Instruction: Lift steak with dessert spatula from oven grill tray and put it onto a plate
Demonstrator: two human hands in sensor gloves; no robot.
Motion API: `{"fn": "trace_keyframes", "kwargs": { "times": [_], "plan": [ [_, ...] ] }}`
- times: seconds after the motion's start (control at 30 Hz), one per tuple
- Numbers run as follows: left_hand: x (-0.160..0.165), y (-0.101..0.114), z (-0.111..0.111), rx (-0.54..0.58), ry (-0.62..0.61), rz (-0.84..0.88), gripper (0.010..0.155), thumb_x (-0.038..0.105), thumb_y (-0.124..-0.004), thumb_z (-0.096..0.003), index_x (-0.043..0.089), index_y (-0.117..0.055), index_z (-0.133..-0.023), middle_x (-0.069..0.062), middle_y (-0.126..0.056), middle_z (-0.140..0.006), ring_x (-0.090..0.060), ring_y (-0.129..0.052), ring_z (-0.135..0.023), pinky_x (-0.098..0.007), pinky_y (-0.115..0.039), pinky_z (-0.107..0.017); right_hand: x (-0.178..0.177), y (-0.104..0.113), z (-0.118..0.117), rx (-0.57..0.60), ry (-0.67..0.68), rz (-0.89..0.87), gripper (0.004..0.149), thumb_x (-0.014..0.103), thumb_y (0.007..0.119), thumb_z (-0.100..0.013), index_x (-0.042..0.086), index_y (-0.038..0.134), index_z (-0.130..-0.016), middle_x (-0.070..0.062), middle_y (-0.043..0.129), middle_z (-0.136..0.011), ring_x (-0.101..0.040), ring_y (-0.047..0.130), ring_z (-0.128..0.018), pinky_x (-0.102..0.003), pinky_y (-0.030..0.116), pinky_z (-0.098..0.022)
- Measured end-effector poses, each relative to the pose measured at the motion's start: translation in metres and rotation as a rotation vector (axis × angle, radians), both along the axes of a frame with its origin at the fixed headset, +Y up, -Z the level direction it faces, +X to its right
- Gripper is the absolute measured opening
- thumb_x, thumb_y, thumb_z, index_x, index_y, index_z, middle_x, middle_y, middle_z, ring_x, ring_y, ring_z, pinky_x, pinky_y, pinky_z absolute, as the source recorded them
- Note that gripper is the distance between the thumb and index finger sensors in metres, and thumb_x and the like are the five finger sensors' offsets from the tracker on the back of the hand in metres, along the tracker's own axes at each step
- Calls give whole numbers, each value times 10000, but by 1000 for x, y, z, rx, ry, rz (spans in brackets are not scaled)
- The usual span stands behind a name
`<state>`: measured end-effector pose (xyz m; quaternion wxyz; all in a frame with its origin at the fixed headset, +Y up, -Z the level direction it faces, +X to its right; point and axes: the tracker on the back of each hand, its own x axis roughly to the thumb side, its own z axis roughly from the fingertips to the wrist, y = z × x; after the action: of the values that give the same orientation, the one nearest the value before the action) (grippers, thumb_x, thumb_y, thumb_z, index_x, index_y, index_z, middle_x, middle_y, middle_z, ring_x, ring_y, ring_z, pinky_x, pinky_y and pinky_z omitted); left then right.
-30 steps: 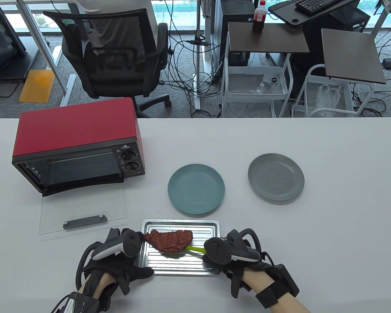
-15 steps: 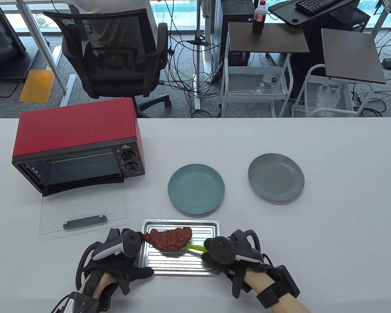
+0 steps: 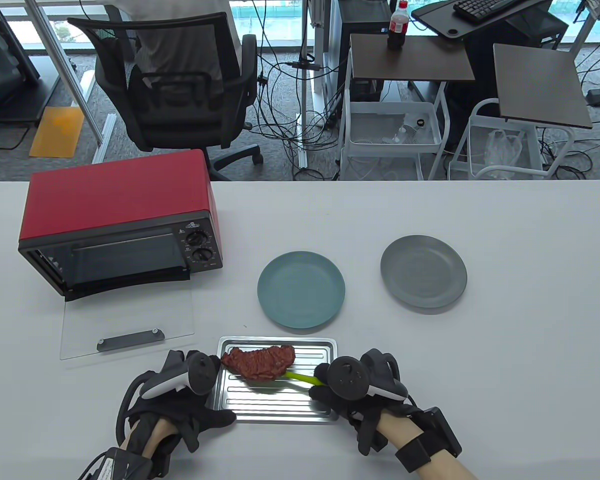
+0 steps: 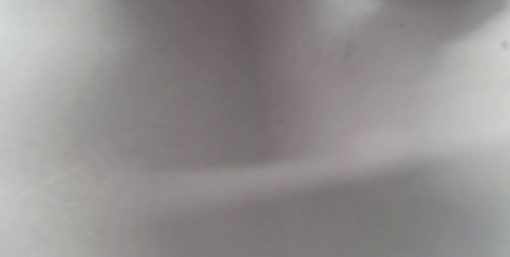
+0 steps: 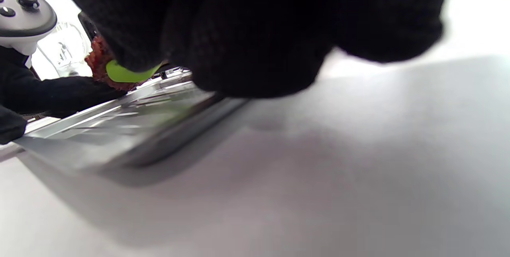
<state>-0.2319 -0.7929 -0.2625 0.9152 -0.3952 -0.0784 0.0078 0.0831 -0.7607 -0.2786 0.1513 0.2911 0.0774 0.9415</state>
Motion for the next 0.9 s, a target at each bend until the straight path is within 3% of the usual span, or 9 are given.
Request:
{"fn": "trace_keyframes", "kwargs": {
  "times": [0.1, 0.13, 0.5, 0.9],
  "plan": [
    [0, 0, 0, -1, 0, 0, 1046, 922, -481, -355, 356, 200, -911, -27, 242, -1030, -451, 180, -1017, -818, -143, -654, 1, 0, 0, 1, -4, -20, 390, 402, 869, -494, 57, 937, -661, -96, 1001, -388, -58, 924, -301, -281, 863, -202],
    [0, 0, 0, -1, 0, 0, 1045, 922, -481, -355, 357, 200, -911, -27, 242, -1030, -450, 180, -1018, -817, -144, -654, 1, 0, 0, 3, -4, -24, 391, 404, 868, -492, 58, 934, -664, -36, 1003, -392, -58, 925, -298, -281, 863, -200],
    [0, 0, 0, -1, 0, 0, 1046, 923, -480, -354, 358, 202, -909, -27, 245, -1029, -451, 183, -1016, -818, -142, -654, 4, 8, 1, 55, -18, -76, 396, 429, 856, -486, 97, 888, -700, -56, 959, -445, -98, 959, -267, -285, 866, -183],
    [0, 0, 0, -1, 0, 0, 1045, 923, -478, -354, 358, 201, -911, -26, 242, -1031, -451, 181, -1018, -817, -144, -655, 22, 39, -3, 154, -126, -173, 404, 450, 834, -495, 126, 832, -736, -25, 931, -466, -131, 978, -234, -296, 869, -172]
  ]
}}
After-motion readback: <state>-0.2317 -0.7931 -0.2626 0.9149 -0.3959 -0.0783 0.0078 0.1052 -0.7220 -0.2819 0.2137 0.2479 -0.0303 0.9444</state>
